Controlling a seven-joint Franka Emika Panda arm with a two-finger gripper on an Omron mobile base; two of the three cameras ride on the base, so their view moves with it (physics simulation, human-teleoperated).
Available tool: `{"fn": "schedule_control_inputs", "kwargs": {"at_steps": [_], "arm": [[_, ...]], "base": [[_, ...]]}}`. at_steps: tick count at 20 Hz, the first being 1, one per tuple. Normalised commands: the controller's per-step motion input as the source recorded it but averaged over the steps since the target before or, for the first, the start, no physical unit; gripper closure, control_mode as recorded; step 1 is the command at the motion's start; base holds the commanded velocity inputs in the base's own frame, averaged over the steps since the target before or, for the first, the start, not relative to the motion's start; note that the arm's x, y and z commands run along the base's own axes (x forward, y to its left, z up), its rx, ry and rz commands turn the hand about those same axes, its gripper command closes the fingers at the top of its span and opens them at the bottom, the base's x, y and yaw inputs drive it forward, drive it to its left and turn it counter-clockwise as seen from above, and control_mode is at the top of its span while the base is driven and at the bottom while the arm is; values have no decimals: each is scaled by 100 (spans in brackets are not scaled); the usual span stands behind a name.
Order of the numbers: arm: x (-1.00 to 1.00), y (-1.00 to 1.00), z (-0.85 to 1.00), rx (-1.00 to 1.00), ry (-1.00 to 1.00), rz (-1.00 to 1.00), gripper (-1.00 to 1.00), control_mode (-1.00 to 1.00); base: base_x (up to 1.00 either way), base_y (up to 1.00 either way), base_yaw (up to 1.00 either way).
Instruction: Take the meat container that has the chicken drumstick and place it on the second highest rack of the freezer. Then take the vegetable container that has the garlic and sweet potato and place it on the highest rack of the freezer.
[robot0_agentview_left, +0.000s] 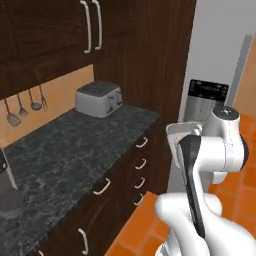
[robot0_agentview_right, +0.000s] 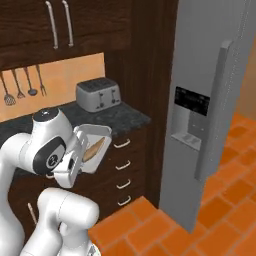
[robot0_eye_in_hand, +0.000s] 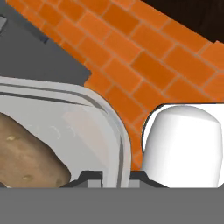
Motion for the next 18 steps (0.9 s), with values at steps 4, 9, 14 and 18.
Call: {"fn": "schedule_control_inputs", "kwargs": {"at_steps": [4, 9, 14, 18], "arm": [[0, 0, 0, 0, 0, 0, 100, 100], [0, 0, 0, 0, 0, 0, 100, 100], [0, 0, 0, 0, 0, 0, 100, 100], [0, 0, 0, 0, 0, 0, 100, 100]], "base": [[0, -92, -76], [3, -65, -80], [28, -36, -64], [60, 1, -32]]}}
